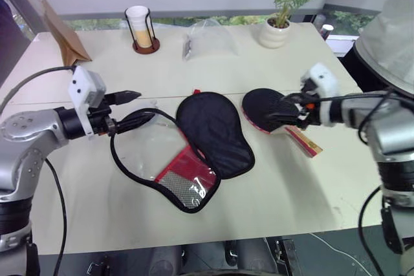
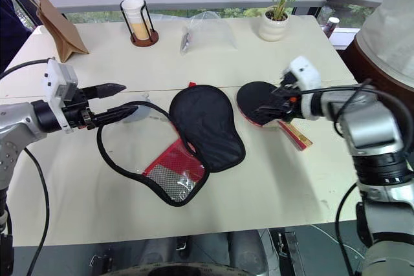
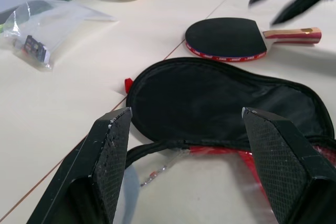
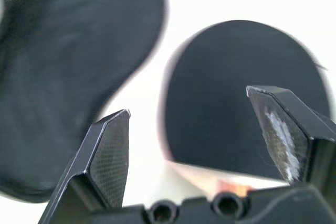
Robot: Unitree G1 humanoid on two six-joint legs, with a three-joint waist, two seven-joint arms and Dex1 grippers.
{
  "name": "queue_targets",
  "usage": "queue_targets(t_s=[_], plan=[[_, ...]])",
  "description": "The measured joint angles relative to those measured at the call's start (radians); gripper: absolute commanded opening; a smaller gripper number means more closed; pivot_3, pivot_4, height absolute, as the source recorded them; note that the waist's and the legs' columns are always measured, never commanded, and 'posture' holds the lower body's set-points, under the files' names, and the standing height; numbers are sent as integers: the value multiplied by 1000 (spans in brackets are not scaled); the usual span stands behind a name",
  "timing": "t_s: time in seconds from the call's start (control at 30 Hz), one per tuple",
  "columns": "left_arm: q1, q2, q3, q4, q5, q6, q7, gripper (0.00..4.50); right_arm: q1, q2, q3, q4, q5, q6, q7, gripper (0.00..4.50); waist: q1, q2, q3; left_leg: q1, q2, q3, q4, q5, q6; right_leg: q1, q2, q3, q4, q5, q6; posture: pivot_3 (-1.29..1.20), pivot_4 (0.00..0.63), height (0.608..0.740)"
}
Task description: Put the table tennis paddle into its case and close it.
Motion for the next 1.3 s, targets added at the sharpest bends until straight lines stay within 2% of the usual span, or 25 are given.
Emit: queue_targets(t_s=[0.2, 0.47, 0.57, 0.7, 0.73, 0.97, 1.13, 1.23, 1.3], plan=[[-17, -16, -29, 7, 2, -8, -5, 3457, 155, -16, -47, -21, -3, 73, -82, 3865, -6, 0, 0, 1, 0, 0, 0, 0, 0, 0, 0, 1, 1, 0, 0, 0, 150, 740], [-49, -29, -58, 30, 9, -19, -15, 3457, 180, 20, -14, 76, -13, 65, -153, 3865, -5, 0, 0, 0, 0, 0, 1, 0, 0, 0, 0, 1, 0, 0, 0, 0, 150, 740], [-48, -29, -59, 38, 10, -21, -18, 3457, 183, 22, -13, 89, -10, 54, -154, 3034, -4, 0, 0, 0, 0, 0, 1, 0, 0, 0, 0, 1, 0, 0, 0, 0, 150, 740], [-50, -29, -70, 52, 22, -25, -27, 3457, 172, 50, -16, 112, -1, 51, -157, 1130, -5, -1, -1, 1, 0, 0, 1, 0, 0, 1, 0, 1, 0, 0, 0, 0, 150, 740], [-53, -29, -72, 57, 23, -25, -29, 3457, 170, 52, -17, 115, 1, 54, -160, 969, -5, -1, -1, 1, 0, 0, 2, 0, 0, 1, 0, 1, 0, 0, 0, 0, 150, 740], [-68, -43, -74, 61, 24, -30, -34, 3457, 170, 43, -85, 72, 37, 168, -202, 977, -1, -1, 0, 0, 0, 0, 2, 0, 0, 1, 0, 1, 0, 0, 0, 0, 150, 740], [-85, -63, -84, 98, 43, -47, -38, 3457, 66, 46, -165, -11, 67, 324, -277, 977, -7, 0, 0, 0, 0, 0, 1, 0, 0, -1, 1, 1, 1, 0, 0, 0, 150, 740], [-125, -79, -116, 130, 52, -60, -49, 3457, -25, 90, -176, -151, 111, 446, -314, 977, -8, 0, 0, 0, 2, -1, 1, 0, 0, -1, 3, 1, 1, 0, -1, 0, 150, 740], [-149, -83, -129, 154, 63, -69, -61, 3457, -60, 159, -170, -241, 137, 545, -345, 977, -7, 0, 0, 0, 3, -1, 1, 0, 0, -1, 5, 1, 1, 0, -1, 0, 150, 740]])
